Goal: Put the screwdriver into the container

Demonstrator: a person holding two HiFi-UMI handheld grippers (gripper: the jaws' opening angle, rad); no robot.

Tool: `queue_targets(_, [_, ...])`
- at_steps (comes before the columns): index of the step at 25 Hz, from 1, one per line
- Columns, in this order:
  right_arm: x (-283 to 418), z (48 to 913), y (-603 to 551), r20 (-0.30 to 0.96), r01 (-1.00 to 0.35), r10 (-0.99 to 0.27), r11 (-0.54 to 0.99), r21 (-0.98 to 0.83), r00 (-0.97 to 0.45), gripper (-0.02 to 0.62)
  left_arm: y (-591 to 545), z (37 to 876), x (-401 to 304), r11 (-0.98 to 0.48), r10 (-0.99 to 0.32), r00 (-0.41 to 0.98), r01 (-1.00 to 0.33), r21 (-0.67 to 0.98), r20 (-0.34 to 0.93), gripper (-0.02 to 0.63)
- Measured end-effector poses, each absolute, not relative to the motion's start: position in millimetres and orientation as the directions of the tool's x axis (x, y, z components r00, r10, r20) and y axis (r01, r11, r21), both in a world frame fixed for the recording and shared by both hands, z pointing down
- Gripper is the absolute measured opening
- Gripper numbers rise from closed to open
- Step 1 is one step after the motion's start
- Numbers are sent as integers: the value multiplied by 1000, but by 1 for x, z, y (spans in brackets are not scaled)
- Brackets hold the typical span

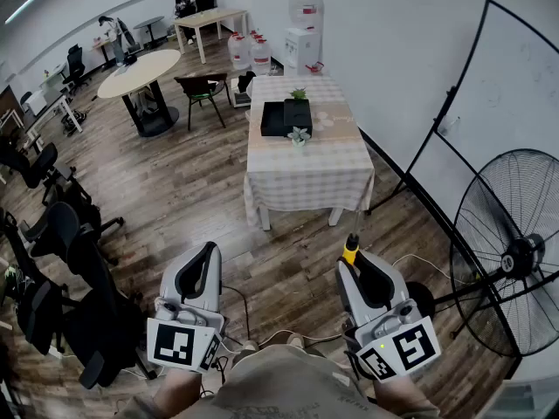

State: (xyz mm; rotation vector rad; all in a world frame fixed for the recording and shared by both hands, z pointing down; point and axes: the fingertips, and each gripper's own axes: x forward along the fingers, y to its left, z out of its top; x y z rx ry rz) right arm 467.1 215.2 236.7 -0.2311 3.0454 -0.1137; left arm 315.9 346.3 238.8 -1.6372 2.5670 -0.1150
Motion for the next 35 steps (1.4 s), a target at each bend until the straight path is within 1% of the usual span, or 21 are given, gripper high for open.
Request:
queue_targets(12, [476, 249, 188, -61, -77, -83, 993, -93, -995, 106, 308, 247, 337, 410, -912, -409, -905, -111, -28, 0])
queue_targets(21, [476, 260, 180, -43, -29, -35, 992, -119, -998, 106, 297, 255, 339, 418, -907, -422, -902, -112, 14, 0])
queue_targets(29, [452, 268, 159, -26, -51, -55, 992, -116, -998, 106, 280, 260, 319, 417, -907, -421, -902, -114, 9, 0])
queue_targets(35, [413, 271, 146, -17, -52, -54, 992, -115, -998, 106, 267, 264, 286, 409, -911, -412, -906, -112, 9, 0])
